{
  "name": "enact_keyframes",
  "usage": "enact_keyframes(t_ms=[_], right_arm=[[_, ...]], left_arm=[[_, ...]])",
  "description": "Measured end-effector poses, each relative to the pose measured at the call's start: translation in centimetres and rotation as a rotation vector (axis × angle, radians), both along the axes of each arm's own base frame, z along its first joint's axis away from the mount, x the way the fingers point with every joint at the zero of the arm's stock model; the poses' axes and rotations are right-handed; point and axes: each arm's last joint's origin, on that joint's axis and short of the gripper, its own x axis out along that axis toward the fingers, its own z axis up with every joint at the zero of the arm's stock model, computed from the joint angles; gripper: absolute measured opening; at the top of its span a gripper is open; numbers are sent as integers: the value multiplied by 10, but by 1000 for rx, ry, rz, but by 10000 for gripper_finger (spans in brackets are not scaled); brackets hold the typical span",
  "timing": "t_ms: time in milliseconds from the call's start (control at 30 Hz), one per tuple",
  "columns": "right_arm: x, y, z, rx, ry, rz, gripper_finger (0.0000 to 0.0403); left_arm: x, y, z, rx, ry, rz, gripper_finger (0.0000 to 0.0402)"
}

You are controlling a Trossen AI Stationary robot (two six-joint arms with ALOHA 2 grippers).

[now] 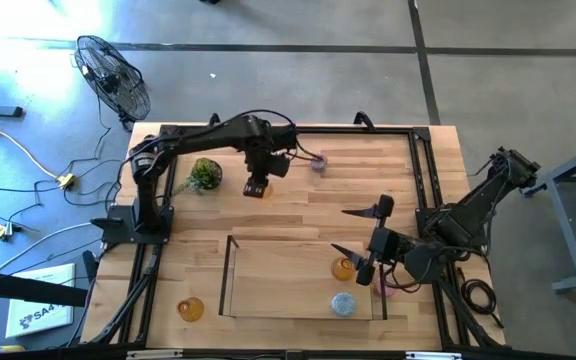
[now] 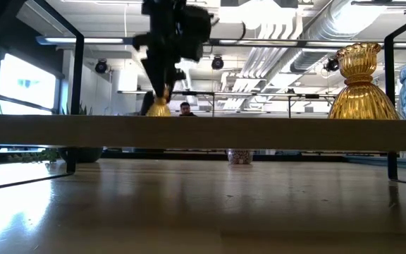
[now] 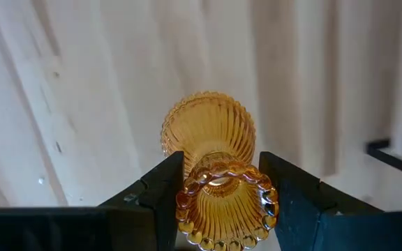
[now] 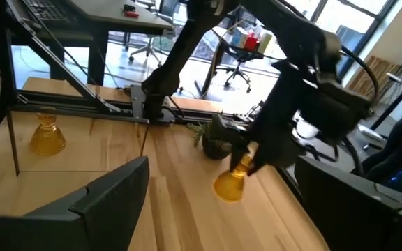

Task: Pick & Place candle stick holders
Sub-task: Put the top brown vase candle holder on the shelf

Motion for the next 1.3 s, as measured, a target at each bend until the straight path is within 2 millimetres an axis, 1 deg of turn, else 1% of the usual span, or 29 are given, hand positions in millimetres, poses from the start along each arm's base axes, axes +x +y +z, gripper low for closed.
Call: enact_keyframes(t_ms=[100,200,333,467,600,733,933,1000,1200,1267,1300], right_arm=[[-4,4,0,-12,-11,-13,353],[-10,10,2,-41,-29,-41,353],[-22,19,6,-83,-89,-143,353],[-37,27,9,-146,-141,-290,353],[-43,32,11,-133,-155,-275,353],[-43,35,9,-113,-168,-274,353],[-41,38,6,-107,-171,-274,353],[-40,39,5,-104,-173,-274,353],[-42,42,5,-94,-179,-265,353],[-42,43,5,-91,-180,-263,353],[-42,43,5,-92,-180,-262,353]], left_arm=[[0,-24,19,-1,-11,-37,162],[3,-53,35,-5,-38,-108,162],[8,-93,52,-9,-101,-216,162],[11,-125,59,-34,-158,-328,162],[16,-147,58,-88,-205,-421,162],[24,-158,53,-96,-238,-461,162],[37,-166,41,-129,-270,-505,162],[44,-167,32,-139,-258,-515,162],[62,-171,12,-185,-277,-547,162],[68,-172,0,-197,-249,-548,162],[70,-172,-3,-202,-259,-556,162]])
